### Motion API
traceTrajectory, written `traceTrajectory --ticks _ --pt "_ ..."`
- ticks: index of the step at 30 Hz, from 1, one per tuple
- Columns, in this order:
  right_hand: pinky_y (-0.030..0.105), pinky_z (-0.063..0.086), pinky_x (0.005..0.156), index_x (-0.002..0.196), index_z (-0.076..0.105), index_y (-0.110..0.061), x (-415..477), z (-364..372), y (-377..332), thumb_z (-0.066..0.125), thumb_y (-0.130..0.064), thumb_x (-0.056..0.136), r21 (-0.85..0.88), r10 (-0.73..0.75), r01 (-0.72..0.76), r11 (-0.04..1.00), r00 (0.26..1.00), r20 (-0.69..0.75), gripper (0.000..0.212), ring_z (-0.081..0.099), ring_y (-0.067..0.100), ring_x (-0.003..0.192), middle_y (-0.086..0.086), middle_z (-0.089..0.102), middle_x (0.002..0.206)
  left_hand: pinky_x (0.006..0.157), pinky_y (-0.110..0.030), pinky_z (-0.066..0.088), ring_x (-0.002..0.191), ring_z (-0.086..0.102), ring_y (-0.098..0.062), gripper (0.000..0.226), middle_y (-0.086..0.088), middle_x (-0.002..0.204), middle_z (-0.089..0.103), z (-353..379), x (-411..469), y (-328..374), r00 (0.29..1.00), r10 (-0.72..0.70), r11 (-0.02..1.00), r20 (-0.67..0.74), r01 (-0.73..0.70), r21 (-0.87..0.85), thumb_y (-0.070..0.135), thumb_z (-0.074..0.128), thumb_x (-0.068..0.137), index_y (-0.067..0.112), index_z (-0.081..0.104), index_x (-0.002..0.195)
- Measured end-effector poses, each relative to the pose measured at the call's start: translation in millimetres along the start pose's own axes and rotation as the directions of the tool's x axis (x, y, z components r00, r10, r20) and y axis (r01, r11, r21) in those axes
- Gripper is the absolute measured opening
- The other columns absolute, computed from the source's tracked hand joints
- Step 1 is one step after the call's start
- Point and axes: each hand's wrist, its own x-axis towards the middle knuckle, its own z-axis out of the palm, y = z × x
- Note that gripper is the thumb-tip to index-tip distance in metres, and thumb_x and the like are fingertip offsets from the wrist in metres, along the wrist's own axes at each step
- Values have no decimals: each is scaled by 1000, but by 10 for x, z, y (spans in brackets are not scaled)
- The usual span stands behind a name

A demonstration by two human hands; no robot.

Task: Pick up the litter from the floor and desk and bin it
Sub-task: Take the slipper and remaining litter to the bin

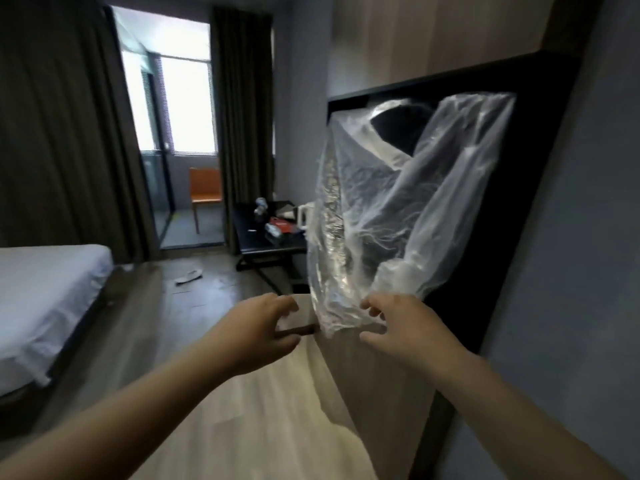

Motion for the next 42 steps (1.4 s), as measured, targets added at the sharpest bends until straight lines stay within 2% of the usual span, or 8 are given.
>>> traceTrajectory --ticks 3,7,16,25,36,42 --pt "29 48 87 124 58 -26 465 161 -262 65 -35 82 2 -117 117 993 993 27 44 59 14 107 -4 64 117 90 -26 46 109 56 -11 41 9 121 58 -77 -21 -404 994 -108 994 5 108 24 43 59 86 25 54 122" --pt "33 49 89 126 56 -26 1175 359 -508 62 -35 83 -6 -265 266 964 963 50 45 57 14 109 -6 61 118 90 -22 42 113 53 -10 45 9 125 56 -122 147 -889 971 -229 971 -62 233 56 43 58 87 26 50 128" --pt "29 48 91 132 51 -29 2586 876 -556 60 -32 84 59 -455 451 891 881 132 49 53 11 116 -9 56 125 95 -25 45 112 53 -6 47 12 126 55 113 763 -1648 886 -457 887 -85 461 37 48 57 86 30 50 129" --pt "27 45 94 134 50 -26 3689 1562 -748 59 -34 87 116 -514 501 858 830 216 48 50 11 119 -9 55 128 95 -25 46 113 54 -7 48 10 128 54 364 1378 -2633 838 -545 837 -30 546 35 47 57 87 28 49 131" --pt "24 46 89 133 50 -26 5454 2441 -1654 58 -33 86 98 -477 470 877 828 295 47 52 11 113 -8 57 120 95 -22 44 113 52 -5 47 11 128 53 333 2060 -4651 812 -583 812 32 582 37 48 55 88 30 48 131" --pt "23 44 86 133 50 -25 6258 2867 -1911 58 -34 87 123 -458 443 888 825 333 47 53 10 112 -8 58 120 94 -22 43 114 52 -5 46 11 128 53 479 2527 -5483 807 -583 811 90 585 4 47 56 88 29 49 129"
